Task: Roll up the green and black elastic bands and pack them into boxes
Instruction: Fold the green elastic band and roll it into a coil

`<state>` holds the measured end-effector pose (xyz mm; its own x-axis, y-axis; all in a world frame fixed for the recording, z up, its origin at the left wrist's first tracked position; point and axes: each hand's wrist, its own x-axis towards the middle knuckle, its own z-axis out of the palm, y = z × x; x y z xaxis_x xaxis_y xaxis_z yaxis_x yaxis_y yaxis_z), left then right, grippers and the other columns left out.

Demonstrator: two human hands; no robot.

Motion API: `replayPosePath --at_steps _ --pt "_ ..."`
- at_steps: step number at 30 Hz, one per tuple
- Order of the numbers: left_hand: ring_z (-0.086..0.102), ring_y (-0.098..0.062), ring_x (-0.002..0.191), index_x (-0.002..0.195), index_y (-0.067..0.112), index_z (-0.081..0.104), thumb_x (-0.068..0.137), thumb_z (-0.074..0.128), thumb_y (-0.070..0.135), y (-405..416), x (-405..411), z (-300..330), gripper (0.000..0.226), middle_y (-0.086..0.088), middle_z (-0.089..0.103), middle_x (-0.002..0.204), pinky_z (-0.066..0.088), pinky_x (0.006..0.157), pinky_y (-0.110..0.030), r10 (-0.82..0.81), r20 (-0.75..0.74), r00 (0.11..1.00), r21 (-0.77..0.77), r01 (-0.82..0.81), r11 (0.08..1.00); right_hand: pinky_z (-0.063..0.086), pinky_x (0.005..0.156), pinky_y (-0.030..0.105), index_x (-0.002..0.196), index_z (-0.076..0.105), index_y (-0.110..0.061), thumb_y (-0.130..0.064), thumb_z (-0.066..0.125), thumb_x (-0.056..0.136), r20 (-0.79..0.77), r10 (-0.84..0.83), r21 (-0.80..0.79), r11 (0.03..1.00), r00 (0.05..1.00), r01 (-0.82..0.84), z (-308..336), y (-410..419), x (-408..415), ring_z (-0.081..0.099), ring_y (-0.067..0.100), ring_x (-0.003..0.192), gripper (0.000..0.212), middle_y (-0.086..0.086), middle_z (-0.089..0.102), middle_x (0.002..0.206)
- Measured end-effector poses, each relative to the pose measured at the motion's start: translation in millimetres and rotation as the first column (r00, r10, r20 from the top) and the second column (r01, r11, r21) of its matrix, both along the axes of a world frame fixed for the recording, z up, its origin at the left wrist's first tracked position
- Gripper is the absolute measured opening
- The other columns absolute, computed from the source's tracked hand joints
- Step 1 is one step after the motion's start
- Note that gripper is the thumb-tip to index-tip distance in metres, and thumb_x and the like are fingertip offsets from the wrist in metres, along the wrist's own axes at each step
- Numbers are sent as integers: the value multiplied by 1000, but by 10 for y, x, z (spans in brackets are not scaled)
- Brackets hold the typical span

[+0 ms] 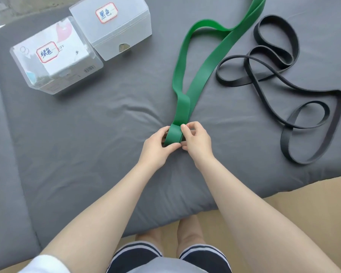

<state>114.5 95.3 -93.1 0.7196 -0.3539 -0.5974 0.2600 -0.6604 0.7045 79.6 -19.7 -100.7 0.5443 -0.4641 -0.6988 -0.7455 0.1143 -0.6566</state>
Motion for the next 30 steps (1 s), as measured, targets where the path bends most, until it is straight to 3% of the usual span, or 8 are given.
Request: replayPosePath --at_steps 5,10,15,19,23,26,28,30 --pt "63 -11 88 108 28 67 82 67 25 -119 150 33 27 9 67 92 44 72 -13 -25 -3 1000 -5 25 1000 50 93 33 127 48 -24 -19 55 92 137 -26 262 965 990 -11 49 10 -232 62 11 103 36 -1 66 113" --pt "61 -18 100 113 27 63 86 62 29 -200 130 -12 28 3 68 104 48 84 -31 -75 72 995 47 72 996 54 88 33 108 52 -23 -19 56 91 83 -124 307 947 989 93 78 -107 -105 66 20 93 18 11 68 102" --pt "52 -15 119 144 31 24 82 67 32 -122 -142 -67 75 4 55 132 42 93 -26 -9 69 998 39 6 999 57 81 39 95 52 -20 -17 58 90 26 -150 305 943 988 134 97 -112 -18 68 25 81 8 18 68 103" --pt "56 -19 112 137 29 39 83 65 32 -232 -192 -118 61 3 59 127 45 89 -31 104 257 961 61 -124 990 57 80 40 98 49 -16 -16 53 93 -6 -251 393 889 968 233 112 -44 -37 69 26 85 7 17 66 108" --pt "58 -26 105 139 26 40 86 60 36 -222 -39 -142 57 -1 62 122 41 80 -32 -147 374 916 230 62 971 54 87 35 102 48 -14 -21 51 95 -24 -126 450 884 992 123 160 -188 -22 69 20 78 11 13 68 101" --pt "58 -33 101 137 22 40 88 57 36 -239 60 -128 54 -6 64 113 41 77 -36 -260 386 885 317 137 938 52 83 34 100 58 -14 -23 54 91 -31 297 -93 950 954 -298 198 -361 59 67 20 79 13 6 67 102" --pt "58 -33 100 135 23 42 87 57 34 -258 91 -132 52 -6 64 111 41 75 -36 -248 370 896 329 123 936 49 80 39 109 59 -13 -16 53 90 -44 485 -555 715 873 -425 186 -470 118 60 27 92 20 5 59 113" --pt "57 -30 102 135 25 41 86 57 33 -281 64 -144 52 -2 62 115 42 75 -35 -214 345 914 319 101 943 48 84 41 122 57 -13 -1 52 86 18 604 -702 576 797 -420 149 -599 208 54 33 105 39 8 51 129"
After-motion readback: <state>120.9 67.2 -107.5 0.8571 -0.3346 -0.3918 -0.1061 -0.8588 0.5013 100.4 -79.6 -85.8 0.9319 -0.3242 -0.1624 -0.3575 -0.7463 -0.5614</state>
